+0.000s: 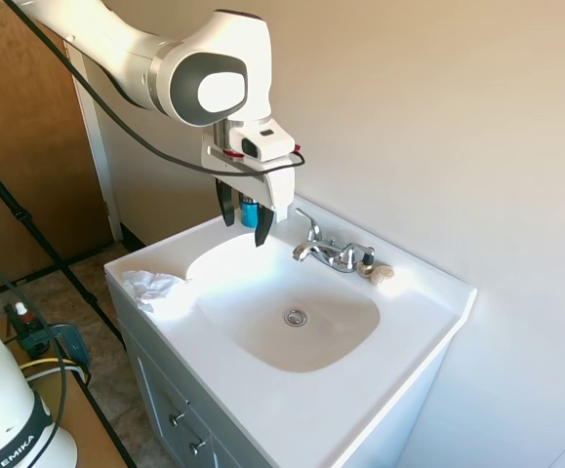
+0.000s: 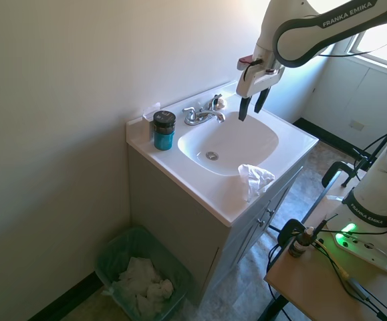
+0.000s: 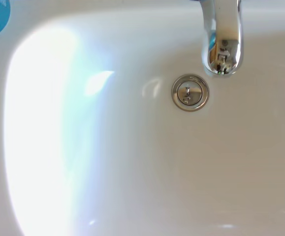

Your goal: Throw the tissue in the trash bin

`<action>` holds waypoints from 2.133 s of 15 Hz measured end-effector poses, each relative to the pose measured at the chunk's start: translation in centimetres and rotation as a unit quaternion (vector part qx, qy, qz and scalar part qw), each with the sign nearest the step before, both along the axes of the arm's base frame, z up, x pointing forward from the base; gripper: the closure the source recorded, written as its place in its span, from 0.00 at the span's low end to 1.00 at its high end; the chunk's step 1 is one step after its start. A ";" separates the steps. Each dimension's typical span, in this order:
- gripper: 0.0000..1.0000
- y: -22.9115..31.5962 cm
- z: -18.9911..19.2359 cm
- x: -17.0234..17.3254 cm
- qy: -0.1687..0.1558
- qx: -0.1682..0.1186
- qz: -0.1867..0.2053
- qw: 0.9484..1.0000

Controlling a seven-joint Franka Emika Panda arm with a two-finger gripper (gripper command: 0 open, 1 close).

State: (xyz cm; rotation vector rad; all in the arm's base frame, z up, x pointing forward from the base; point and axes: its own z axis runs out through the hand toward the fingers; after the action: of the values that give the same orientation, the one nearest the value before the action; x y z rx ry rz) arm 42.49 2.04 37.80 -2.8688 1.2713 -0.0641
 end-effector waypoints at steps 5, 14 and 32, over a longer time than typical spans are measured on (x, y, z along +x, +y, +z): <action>0.00 1.7 0.2 -0.1 0.012 -0.004 0.019 1.000; 0.00 10.6 -1.0 -3.6 0.091 -0.051 0.074 0.992; 1.00 11.0 -14.8 -7.1 0.164 -0.042 0.079 0.982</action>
State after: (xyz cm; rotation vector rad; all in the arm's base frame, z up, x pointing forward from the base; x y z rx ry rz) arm 35.44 12.99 23.02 -3.1388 1.0923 0.3794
